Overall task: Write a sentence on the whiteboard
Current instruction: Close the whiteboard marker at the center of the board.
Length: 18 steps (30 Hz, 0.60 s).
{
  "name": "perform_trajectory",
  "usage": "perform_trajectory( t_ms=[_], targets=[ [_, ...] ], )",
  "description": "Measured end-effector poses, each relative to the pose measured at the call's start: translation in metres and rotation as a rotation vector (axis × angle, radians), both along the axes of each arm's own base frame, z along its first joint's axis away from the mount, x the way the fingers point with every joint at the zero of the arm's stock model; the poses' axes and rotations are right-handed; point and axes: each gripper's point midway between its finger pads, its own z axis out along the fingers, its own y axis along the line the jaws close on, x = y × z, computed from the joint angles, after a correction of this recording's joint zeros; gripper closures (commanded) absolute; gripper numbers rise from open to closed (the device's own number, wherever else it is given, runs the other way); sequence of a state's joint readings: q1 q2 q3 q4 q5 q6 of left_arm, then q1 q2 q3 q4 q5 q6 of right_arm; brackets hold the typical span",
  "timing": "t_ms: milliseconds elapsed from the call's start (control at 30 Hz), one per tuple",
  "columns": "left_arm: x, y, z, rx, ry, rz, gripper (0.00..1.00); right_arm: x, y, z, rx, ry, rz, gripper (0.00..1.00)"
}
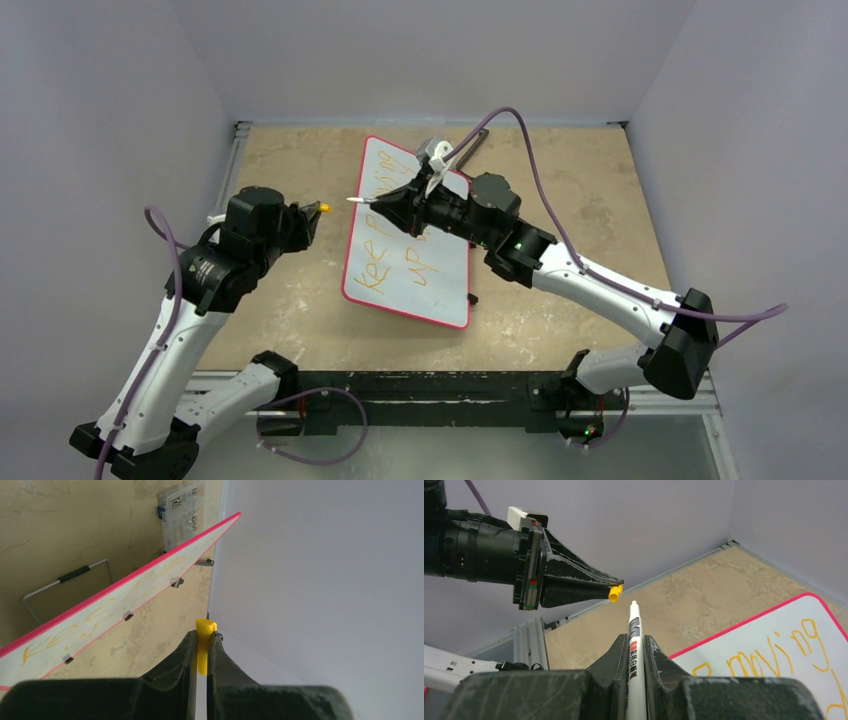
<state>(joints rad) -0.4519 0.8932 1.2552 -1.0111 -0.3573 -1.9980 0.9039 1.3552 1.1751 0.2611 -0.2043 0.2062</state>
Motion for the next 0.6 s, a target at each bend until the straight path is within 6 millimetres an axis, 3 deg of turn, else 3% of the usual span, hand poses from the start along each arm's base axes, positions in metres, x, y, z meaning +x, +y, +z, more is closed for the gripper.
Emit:
perform_trajectory(
  t_ms=[600],
  targets=[
    [0.006,-0.020,-0.006,-0.085,0.041,-0.040,1.00,-0.011,0.007,0.001,-0.004,-0.014,0.043,1.00]
  ],
)
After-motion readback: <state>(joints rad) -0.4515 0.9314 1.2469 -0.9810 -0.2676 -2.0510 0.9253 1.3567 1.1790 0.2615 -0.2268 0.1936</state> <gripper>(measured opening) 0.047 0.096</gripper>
